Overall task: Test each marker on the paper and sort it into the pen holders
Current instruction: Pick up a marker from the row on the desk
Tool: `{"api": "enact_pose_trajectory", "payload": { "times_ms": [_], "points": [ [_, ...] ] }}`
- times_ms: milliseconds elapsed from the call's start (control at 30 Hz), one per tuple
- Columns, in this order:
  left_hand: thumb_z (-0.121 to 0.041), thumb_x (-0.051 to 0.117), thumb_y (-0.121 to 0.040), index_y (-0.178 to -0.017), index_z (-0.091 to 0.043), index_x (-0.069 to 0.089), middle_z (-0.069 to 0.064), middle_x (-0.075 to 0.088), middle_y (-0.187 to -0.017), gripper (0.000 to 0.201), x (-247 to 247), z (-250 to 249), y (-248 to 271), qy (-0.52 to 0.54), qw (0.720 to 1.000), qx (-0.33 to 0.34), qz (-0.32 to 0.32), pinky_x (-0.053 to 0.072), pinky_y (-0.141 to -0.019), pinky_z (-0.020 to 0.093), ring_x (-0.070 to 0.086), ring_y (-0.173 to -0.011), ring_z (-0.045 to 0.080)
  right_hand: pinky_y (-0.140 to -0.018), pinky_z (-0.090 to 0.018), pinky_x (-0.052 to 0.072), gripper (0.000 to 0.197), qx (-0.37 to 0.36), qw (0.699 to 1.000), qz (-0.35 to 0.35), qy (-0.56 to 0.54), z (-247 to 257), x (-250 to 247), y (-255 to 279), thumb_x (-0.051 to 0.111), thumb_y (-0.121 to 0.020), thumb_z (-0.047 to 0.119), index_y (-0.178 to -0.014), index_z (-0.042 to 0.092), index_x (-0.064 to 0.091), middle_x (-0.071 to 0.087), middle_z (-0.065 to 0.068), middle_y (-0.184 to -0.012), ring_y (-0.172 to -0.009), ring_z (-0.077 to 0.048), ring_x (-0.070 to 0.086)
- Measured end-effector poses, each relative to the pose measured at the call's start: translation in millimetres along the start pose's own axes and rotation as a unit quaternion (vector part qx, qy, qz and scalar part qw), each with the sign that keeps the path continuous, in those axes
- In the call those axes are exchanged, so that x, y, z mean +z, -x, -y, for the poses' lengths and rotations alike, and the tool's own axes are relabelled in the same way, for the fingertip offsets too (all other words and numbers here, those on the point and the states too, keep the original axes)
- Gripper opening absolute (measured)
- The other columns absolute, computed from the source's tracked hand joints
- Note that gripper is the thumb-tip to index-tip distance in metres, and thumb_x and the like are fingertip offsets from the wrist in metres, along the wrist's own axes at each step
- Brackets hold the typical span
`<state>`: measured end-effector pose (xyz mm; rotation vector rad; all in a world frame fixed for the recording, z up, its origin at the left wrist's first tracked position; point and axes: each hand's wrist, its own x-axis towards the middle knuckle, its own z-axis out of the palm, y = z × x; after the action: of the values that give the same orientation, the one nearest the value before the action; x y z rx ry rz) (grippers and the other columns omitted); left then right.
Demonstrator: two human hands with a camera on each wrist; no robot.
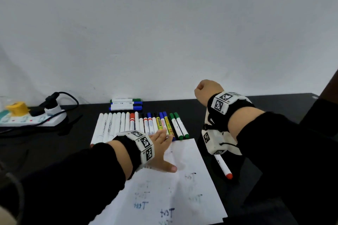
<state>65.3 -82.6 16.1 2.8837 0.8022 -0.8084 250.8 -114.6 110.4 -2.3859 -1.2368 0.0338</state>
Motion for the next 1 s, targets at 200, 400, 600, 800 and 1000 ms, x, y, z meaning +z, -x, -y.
{"api": "enact_pose_trajectory", "payload": {
  "times_ms": [200,400,600,800,1000],
  "points": [
    [-0.072,0.04,-0.082,-0.145,-0.014,-0.022,0.011,-0.031,-0.15,0.106,19.2,55.6,15.3,0.009,0.996,-0.091,0.018,-0.004,-0.116,0.041,-0.022,-0.141,0.027,-0.081,-0.027,0.04,0.028,-0.073,0.995,0.064,0.007,54.5,33.3,-3.2,0.044,-0.095,0.017,-0.116,0.009,0.06,0.061,-0.009,-0.12,-0.111,-0.026,0.056],
    [-0.07,0.041,-0.083,-0.144,-0.013,-0.023,0.013,-0.031,-0.15,0.106,29.8,107.5,29.4,0.029,0.989,-0.147,0.015,-0.004,-0.117,0.04,-0.022,-0.141,0.027,-0.081,-0.026,0.041,0.025,-0.112,0.985,0.128,0.013,102.6,78.1,-20.4,0.048,-0.094,0.018,-0.114,0.01,0.061,0.062,-0.008,-0.118,-0.109,-0.025,0.057],
    [-0.069,0.044,-0.082,-0.145,-0.012,-0.022,0.011,-0.03,-0.151,0.107,45.1,135.4,28.8,0.051,0.986,-0.156,0.008,-0.005,-0.117,0.039,-0.021,-0.142,0.025,-0.087,-0.031,0.05,0.024,-0.135,0.972,0.182,0.056,143.6,124.3,-44.2,0.052,-0.089,0.018,-0.109,0.011,0.063,0.065,-0.006,-0.11,-0.101,-0.025,0.06],
    [-0.07,0.044,-0.081,-0.145,-0.015,-0.023,0.009,-0.032,-0.15,0.108,54.4,139.4,20.3,0.081,0.987,-0.141,0.014,-0.009,-0.114,0.038,-0.024,-0.141,0.024,-0.089,-0.034,0.051,0.029,-0.162,0.958,0.198,0.128,167.5,158.8,-64.5,0.055,-0.087,0.025,-0.107,0.008,0.066,0.067,-0.008,-0.106,-0.099,-0.028,0.063],
    [-0.072,0.042,-0.08,-0.143,-0.015,-0.026,0.009,-0.034,-0.149,0.109,59.3,145.8,17.3,0.084,0.989,-0.118,0.015,-0.01,-0.114,0.037,-0.025,-0.14,0.023,-0.092,-0.039,0.049,0.023,-0.176,0.927,0.23,0.238,187.1,185.4,-85.8,0.057,-0.088,0.026,-0.093,0.004,0.057,0.058,-0.007,-0.092,-0.09,-0.026,0.059]
  ]
}}
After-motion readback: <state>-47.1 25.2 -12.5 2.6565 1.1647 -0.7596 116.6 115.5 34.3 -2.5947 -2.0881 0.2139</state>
